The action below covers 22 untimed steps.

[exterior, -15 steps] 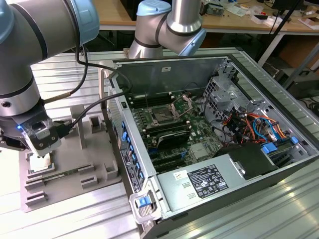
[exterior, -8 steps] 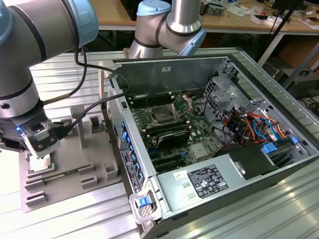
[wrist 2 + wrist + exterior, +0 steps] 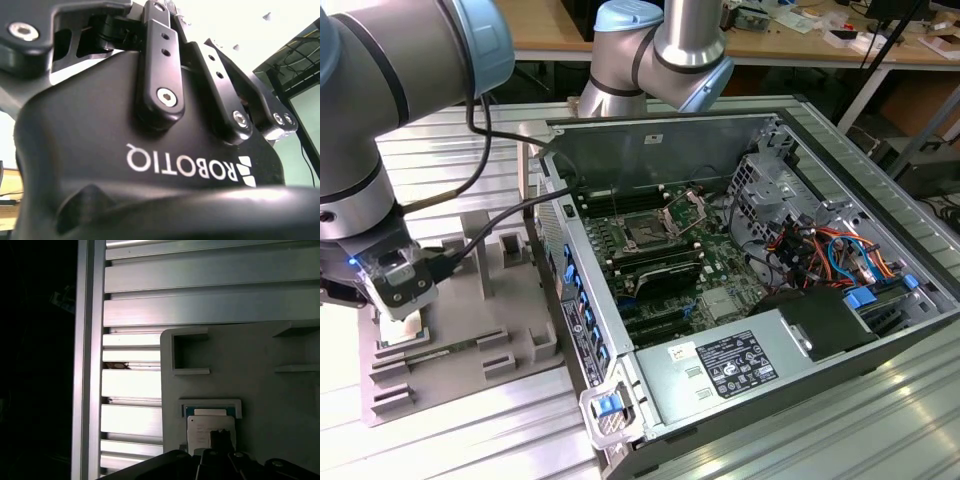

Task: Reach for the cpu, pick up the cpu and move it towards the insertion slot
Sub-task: 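Reach for the cpu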

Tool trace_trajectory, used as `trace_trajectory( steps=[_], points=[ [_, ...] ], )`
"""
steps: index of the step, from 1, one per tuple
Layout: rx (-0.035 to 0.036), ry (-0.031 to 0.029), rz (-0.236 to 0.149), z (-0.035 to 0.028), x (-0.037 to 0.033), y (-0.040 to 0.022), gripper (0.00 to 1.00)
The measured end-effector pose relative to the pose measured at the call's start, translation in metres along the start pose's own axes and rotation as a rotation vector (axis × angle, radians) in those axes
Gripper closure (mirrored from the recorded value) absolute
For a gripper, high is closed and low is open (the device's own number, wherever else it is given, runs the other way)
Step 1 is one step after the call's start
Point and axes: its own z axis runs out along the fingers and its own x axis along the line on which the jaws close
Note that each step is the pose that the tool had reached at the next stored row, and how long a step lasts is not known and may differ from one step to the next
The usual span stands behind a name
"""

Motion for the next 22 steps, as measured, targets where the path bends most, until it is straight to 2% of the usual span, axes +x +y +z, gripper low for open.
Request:
trace_trajectory(
  steps=[18,19,21,22],
  points=[
    [0.0000,0.0000,0.000,0.0011,0.0010,-0.0001,0.89],
    [0.0000,0.0000,0.000,0.0011,0.0010,-0.0001,0.89],
    [0.0000,0.0000,0.000,0.0012,0.0010,-0.0001,0.76],
    [0.0000,0.0000,0.000,0.0012,0.0010,-0.0001,0.76]
  ],
)
